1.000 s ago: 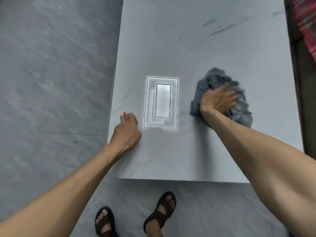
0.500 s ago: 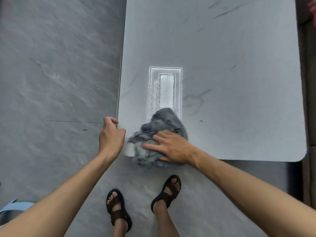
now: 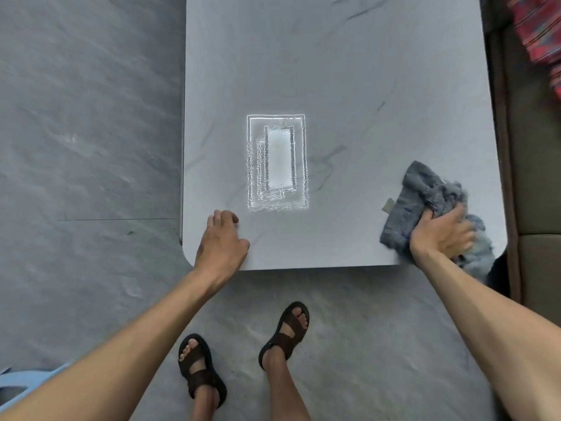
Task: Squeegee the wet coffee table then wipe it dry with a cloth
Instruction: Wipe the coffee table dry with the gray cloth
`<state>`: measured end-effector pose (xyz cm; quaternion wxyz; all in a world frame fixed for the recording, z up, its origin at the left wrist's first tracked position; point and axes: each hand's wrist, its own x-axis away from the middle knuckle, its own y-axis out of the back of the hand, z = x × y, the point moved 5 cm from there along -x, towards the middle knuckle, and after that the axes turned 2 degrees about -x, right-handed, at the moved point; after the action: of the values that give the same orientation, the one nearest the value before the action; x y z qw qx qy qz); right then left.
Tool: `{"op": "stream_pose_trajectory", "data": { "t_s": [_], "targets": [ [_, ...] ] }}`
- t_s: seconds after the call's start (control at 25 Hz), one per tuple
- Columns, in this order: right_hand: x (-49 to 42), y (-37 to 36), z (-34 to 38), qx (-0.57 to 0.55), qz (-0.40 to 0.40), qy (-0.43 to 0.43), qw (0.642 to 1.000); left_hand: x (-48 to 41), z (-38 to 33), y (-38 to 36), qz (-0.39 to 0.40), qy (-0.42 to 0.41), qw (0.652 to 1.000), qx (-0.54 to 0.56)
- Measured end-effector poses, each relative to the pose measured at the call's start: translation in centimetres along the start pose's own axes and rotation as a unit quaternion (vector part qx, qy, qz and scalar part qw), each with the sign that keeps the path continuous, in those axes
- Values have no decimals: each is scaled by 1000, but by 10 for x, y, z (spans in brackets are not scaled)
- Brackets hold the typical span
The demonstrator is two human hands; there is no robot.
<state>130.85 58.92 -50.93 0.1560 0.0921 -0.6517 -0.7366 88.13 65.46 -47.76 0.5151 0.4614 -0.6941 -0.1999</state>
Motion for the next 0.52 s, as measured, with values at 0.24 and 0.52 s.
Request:
{"op": "stream_pose_trajectory", "data": {
  "t_s": [0.24,0.52],
  "targets": [
    [34,10,3,7,-8,79,997,-4,-26,-17,21,-11,999,-24],
    [140,-17,103,56,123,689,712,12,-61,-42,21,-100,989,-106]
  ]
}}
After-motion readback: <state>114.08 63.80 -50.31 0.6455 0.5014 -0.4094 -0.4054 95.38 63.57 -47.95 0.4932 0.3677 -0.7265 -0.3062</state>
